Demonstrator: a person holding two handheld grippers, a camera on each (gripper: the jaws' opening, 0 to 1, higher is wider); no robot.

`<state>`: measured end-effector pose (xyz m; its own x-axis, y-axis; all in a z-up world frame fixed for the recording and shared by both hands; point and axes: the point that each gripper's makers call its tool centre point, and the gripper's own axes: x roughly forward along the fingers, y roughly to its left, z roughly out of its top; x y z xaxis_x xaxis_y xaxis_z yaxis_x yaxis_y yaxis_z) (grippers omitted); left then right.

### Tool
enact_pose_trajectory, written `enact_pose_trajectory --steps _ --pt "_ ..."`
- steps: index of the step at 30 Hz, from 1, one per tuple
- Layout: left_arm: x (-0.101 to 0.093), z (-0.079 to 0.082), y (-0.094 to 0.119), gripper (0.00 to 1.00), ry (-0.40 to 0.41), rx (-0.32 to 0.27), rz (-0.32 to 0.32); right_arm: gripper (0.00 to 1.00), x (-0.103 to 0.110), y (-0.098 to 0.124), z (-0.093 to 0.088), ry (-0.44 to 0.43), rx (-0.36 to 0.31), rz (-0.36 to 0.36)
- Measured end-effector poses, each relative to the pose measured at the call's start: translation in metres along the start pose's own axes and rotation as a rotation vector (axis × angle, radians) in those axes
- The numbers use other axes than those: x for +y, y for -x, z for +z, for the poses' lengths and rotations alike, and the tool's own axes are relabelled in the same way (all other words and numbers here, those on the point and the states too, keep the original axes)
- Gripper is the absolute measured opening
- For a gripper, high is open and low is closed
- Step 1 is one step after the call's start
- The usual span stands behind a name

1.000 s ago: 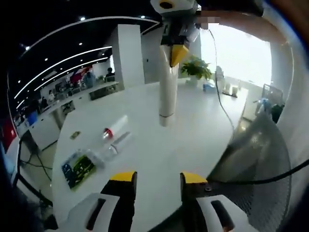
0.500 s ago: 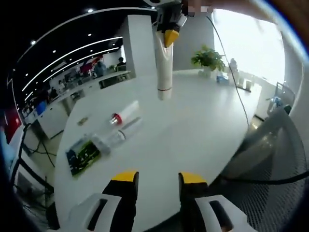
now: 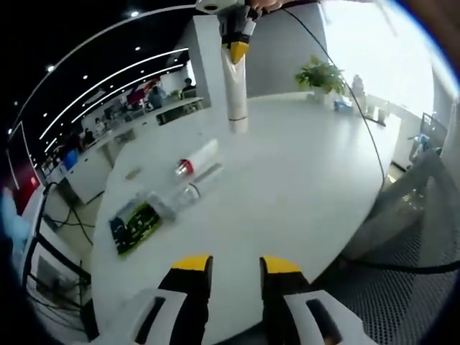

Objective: Arrange the skincare products in the storage area until every visible bottle or jar stands upright without overlapping.

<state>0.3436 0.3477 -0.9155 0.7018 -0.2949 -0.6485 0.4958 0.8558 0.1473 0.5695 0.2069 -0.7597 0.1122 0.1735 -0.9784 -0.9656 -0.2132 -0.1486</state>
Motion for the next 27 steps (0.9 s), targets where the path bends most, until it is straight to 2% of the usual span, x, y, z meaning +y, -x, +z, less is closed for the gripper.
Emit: enact_pose_trajectory --steps 11,20,27 --pt "0.003 -0.005 -0.001 0.27 -0.011 0.027 0.005 0.01 -0.053 0.013 -0.002 0.016 0.026 -0.023" --pt "0.004 -0.007 -0.001 0.27 -0.011 0.032 0.007 0.01 -0.102 0.032 -0.010 0.037 0.089 -0.031" --pt "0.005 -0.008 -0.001 0.26 -0.014 0.043 0.008 0.01 -0.115 0.020 -0.020 0.013 0.110 0.003"
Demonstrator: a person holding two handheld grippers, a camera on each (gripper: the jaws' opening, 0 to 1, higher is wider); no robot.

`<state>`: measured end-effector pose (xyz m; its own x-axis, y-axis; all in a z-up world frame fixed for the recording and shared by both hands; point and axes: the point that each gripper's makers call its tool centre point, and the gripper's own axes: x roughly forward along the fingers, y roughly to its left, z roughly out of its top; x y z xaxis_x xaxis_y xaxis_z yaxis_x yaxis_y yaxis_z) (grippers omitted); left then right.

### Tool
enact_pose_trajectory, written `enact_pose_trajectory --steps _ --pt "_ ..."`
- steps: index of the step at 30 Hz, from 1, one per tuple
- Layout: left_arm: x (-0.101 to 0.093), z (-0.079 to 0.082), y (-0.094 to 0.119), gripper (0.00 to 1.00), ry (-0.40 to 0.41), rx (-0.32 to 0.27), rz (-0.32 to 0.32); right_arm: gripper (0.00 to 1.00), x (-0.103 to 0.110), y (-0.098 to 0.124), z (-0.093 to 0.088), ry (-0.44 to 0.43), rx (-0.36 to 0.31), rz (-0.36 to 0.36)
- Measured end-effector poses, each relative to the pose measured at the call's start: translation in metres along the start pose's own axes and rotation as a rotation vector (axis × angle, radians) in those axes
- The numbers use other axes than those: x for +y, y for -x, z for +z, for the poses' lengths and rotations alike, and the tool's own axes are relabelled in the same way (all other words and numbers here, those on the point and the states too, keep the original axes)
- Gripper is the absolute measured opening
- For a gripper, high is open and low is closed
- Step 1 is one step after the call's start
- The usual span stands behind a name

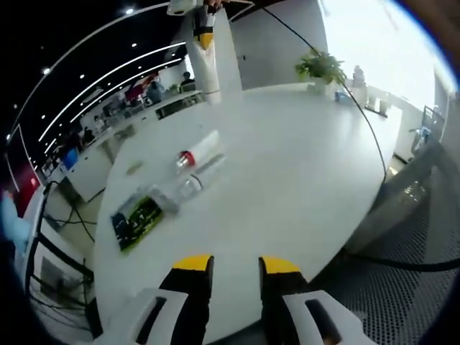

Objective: Arrange the skincare products in the storage area until every visible bottle or jar stands upright without overlapping.

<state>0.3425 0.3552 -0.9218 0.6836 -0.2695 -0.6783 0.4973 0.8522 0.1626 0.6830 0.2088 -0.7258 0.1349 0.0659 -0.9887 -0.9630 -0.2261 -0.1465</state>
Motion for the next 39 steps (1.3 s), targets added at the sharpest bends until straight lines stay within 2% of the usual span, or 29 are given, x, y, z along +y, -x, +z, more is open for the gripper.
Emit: enact_pose_trajectory --steps 11,21,39 --pt "0.000 -0.005 -0.002 0.26 -0.010 0.030 -0.001 0.00 0.001 -0.039 -0.013 -0.024 0.021 0.064" --pt "-0.002 -0.008 -0.003 0.26 -0.009 0.042 -0.008 0.00 0.019 -0.081 -0.015 -0.028 0.028 0.126" --pt "-0.003 -0.010 -0.004 0.26 -0.019 0.056 -0.005 0.01 0.023 -0.095 -0.003 -0.050 -0.010 0.152"
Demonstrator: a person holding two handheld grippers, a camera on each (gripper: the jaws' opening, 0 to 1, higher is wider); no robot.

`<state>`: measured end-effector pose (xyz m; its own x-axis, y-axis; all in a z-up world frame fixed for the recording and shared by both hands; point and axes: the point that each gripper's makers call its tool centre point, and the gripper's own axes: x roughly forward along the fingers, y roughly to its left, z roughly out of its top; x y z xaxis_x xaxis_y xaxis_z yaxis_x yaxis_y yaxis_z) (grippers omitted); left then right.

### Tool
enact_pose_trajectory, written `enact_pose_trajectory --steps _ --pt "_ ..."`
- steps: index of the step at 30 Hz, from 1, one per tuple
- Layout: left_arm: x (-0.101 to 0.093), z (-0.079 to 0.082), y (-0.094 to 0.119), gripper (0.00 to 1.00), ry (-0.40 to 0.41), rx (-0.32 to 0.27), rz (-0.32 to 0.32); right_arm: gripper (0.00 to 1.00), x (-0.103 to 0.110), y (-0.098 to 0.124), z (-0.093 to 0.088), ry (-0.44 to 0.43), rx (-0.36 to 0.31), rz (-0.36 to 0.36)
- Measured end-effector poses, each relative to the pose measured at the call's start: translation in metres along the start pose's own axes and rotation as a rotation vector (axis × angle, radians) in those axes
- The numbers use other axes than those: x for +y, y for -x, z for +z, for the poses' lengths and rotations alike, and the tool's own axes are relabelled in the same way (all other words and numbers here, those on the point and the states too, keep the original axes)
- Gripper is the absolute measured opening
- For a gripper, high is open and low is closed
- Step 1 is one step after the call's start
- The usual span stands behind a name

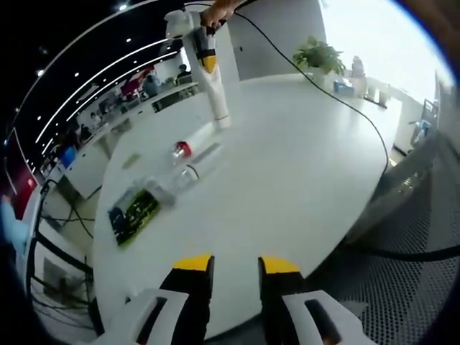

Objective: Arrange the skincare products in the storage area until every visible bottle or jar stands upright without overlapping.

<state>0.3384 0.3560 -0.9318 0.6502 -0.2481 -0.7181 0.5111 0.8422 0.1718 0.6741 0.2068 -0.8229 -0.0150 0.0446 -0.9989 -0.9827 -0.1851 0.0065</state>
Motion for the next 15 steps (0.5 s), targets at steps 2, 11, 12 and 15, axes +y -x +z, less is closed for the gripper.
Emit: enact_pose_trajectory --steps 2,11,12,15 --pt "-0.0003 -0.0005 -0.0001 0.26 -0.001 0.003 -0.001 0.01 0.0005 -0.0003 0.0006 -0.010 0.005 0.006" --pt "-0.0005 -0.0010 -0.0002 0.26 -0.007 0.006 -0.002 0.04 0.0037 -0.0019 0.0046 -0.065 0.008 0.047" --pt "-0.0005 -0.0010 -0.0002 0.26 -0.007 0.006 -0.001 0.04 0.0030 -0.0020 0.0050 -0.063 0.008 0.042" --pt "-0.0006 -0.0013 -0.0003 0.26 -0.008 0.008 -0.002 0.04 0.0017 -0.0019 0.0042 -0.049 0.015 0.035"
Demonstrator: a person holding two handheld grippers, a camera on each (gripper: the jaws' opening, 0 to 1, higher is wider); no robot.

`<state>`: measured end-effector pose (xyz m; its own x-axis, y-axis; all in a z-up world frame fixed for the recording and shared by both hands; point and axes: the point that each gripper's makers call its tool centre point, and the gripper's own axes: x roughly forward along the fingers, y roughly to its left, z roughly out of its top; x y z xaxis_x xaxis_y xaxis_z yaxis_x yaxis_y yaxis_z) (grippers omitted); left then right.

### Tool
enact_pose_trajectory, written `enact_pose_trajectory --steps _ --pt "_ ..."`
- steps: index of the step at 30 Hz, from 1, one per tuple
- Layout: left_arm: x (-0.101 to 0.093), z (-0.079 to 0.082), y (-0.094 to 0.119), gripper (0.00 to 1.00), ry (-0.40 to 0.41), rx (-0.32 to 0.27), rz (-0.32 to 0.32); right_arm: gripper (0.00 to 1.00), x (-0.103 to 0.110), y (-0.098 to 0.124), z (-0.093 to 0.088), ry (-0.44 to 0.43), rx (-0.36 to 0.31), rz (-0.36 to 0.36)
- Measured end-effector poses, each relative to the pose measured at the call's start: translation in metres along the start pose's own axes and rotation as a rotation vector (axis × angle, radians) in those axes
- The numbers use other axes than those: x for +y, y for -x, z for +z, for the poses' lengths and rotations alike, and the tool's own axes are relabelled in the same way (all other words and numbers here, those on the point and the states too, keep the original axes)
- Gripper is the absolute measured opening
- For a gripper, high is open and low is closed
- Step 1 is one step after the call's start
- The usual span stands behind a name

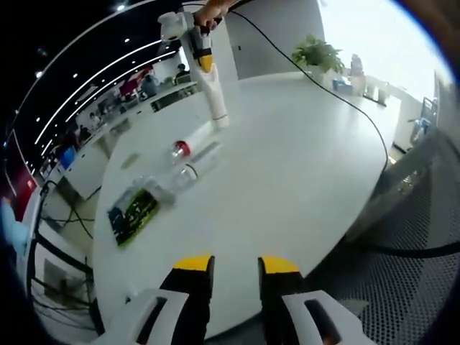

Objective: Arrange the skincare products in the storage area until every visible bottle or jar stands upright without overlapping.

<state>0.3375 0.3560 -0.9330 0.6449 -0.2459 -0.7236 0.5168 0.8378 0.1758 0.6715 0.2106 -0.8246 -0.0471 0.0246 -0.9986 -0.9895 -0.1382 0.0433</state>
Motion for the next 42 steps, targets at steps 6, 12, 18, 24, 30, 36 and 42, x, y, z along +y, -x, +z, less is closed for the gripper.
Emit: enact_pose_trajectory --steps 6,12,18,24,30,36,42 --pt "0.000 0.000 0.000 0.26 -0.002 -0.002 0.002 0.07 0.004 0.001 -0.005 -0.035 0.020 0.004" --pt "0.001 0.002 0.001 0.26 -0.003 -0.011 0.006 0.13 0.004 0.009 -0.005 -0.063 -0.002 -0.014" --pt "0.001 0.002 0.001 0.26 -0.006 -0.010 0.007 0.28 0.002 0.022 0.026 0.018 -0.091 -0.076" --pt "0.002 0.001 0.001 0.26 -0.011 -0.007 0.009 0.37 0.014 0.022 0.073 0.139 -0.137 -0.100" --pt "0.002 -0.002 -0.001 0.26 -0.019 0.009 0.008 0.37 0.026 -0.004 0.099 0.213 -0.106 -0.098" --pt "0.002 -0.005 -0.002 0.26 -0.017 0.025 0.006 0.37 0.034 -0.046 0.121 0.264 -0.021 -0.093" --pt "0.002 -0.007 -0.002 0.26 -0.020 0.031 0.009 0.37 0.037 -0.078 0.128 0.261 0.044 -0.064"
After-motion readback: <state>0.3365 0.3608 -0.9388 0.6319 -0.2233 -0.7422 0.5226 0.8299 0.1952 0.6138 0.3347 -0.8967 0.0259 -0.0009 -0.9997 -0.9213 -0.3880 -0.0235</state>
